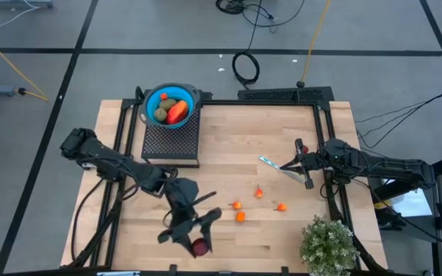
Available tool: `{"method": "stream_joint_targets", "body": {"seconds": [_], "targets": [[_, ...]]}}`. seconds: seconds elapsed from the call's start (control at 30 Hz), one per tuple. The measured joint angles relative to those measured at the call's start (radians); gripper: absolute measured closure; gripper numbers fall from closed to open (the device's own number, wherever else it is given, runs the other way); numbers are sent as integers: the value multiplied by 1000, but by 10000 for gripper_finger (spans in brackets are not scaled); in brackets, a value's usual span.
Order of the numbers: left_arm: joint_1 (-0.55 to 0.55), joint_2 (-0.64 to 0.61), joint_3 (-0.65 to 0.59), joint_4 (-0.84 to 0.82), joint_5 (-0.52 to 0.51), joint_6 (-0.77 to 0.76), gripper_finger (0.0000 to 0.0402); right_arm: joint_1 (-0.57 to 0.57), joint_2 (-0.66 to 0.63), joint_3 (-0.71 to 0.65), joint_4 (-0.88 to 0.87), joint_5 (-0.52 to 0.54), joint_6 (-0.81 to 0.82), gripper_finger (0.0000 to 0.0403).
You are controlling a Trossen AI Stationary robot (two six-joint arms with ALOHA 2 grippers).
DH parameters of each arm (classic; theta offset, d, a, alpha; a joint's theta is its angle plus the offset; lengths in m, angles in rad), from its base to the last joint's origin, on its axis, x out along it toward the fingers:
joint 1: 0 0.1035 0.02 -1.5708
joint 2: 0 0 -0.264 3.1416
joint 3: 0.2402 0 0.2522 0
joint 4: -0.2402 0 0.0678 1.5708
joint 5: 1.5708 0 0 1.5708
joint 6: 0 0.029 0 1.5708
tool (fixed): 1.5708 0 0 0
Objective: Pick & Place Fruit
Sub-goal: Put the pomegranate into the blue strainer bowl on the shelf
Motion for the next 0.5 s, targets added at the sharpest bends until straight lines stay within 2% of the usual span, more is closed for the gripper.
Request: {"method": "stream_joint_targets", "body": {"seconds": [0.17,0.5], "targets": [[-48,0,0,3,-1,168,195,0,0,0,0,0,-1,403],[-91,0,0,5,-36,200,195,0,0,0,0,0,-1,403]]}}
